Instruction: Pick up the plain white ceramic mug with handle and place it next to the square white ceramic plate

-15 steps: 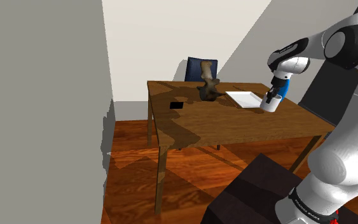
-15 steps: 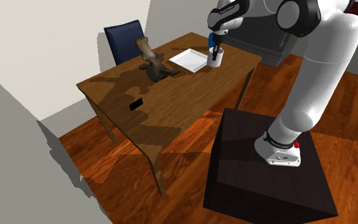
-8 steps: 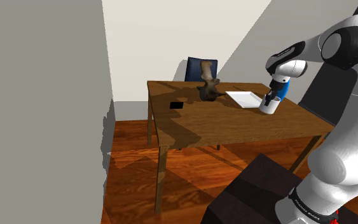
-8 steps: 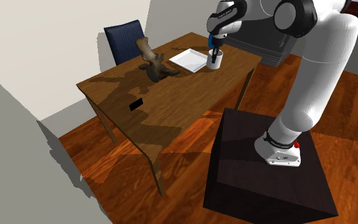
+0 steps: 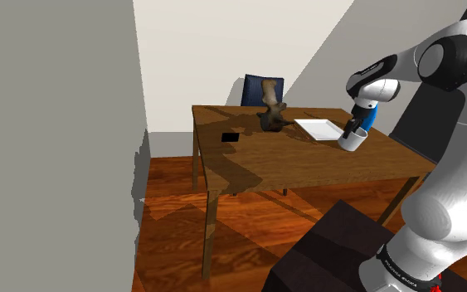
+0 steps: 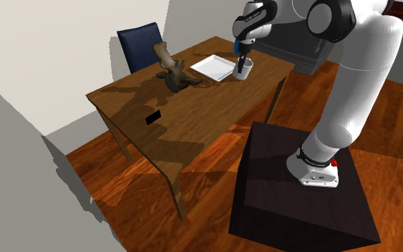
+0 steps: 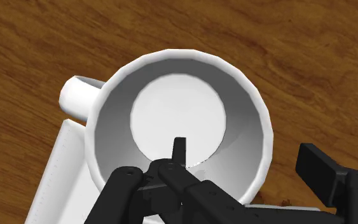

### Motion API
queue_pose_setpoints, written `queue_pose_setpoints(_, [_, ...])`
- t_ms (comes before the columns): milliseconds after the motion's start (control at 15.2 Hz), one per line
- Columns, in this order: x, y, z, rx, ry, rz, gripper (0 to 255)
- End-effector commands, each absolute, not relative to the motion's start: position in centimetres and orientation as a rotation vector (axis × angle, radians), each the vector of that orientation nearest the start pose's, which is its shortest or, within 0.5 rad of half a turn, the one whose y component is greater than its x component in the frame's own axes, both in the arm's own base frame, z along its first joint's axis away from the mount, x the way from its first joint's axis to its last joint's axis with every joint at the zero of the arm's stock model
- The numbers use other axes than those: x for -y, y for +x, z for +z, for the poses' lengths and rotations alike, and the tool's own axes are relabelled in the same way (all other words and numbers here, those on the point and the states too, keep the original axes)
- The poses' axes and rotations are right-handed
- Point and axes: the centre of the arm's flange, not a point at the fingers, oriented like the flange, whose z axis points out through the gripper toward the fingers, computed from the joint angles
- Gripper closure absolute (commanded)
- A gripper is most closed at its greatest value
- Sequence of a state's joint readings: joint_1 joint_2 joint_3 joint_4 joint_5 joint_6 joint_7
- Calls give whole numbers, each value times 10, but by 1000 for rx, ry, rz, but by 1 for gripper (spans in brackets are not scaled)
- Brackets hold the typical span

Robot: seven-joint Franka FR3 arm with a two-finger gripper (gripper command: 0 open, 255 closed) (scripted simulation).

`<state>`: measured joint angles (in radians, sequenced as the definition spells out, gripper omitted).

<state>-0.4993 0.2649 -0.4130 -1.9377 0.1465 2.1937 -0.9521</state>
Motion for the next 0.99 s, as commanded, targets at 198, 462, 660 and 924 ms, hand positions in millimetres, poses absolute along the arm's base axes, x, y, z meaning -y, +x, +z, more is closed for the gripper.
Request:
queue_pose_setpoints(198, [470, 384, 374, -49, -3146, -33, 0])
queue_pose_setpoints(462, [470, 383, 411, -49, -3146, -33, 0])
queue_pose_setpoints(660, [470, 383, 411, -49, -3146, -33, 0])
queue_pose_setpoints(924, [470, 383, 411, -49, -3146, -33, 0])
